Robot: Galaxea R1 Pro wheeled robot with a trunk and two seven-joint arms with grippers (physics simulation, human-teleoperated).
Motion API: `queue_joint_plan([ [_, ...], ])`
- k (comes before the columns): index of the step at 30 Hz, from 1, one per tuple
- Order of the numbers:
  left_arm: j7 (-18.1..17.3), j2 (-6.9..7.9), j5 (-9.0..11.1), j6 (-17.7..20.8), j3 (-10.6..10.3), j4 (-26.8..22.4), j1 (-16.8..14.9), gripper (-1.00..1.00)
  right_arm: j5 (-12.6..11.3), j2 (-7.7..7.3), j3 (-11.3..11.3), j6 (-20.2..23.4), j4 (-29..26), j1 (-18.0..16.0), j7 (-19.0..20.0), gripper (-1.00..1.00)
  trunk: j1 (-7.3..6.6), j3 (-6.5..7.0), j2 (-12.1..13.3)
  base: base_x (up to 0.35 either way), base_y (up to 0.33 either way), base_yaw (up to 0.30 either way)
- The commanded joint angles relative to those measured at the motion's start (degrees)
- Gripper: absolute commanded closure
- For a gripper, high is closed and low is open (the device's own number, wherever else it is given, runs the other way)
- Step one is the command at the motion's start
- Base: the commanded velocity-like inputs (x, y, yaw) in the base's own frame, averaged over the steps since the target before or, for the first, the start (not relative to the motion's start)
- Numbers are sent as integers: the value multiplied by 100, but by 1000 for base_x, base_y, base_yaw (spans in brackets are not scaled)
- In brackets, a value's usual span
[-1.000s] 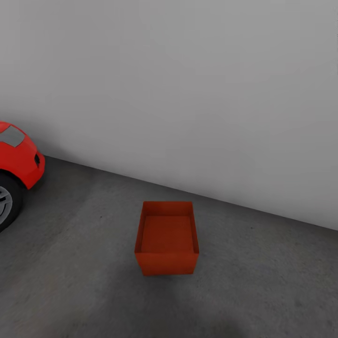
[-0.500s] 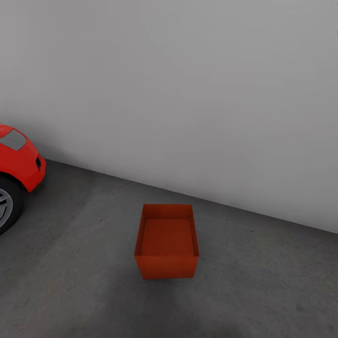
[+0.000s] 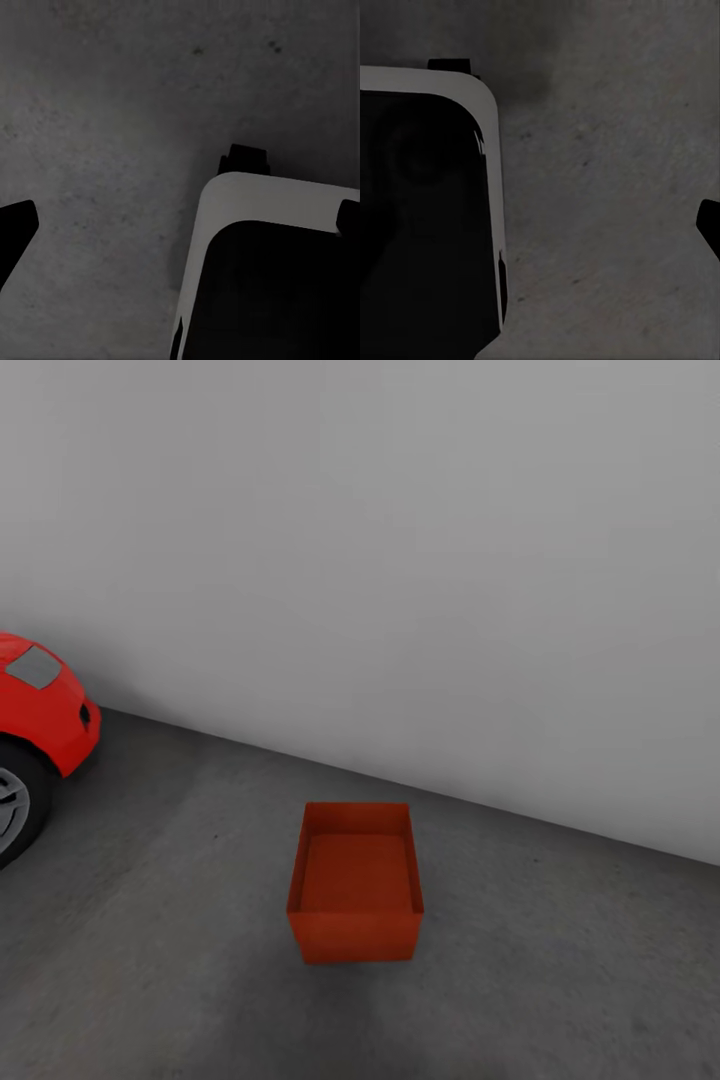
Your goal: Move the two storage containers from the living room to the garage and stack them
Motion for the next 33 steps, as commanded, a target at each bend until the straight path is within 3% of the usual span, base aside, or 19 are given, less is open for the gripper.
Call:
queue_joint_plan([
  [1, 13, 0, 51, -11, -48, 0, -2, -100, -59, 1, 49, -34, 19, -7, -3, -100, 0, 5, -2, 0, 0, 0],
  [5, 13, 0, 51, -14, -48, 0, -2, -100, -59, 2, 49, -30, 18, -6, -3, -100, 0, 41, -2, 0, 0, 0],
  [33, 13, 0, 54, -4, -48, 0, -2, -100, -59, 0, 52, -28, 18, -6, -7, -100, -615, 788, 1121, 0, 0, 0],
])
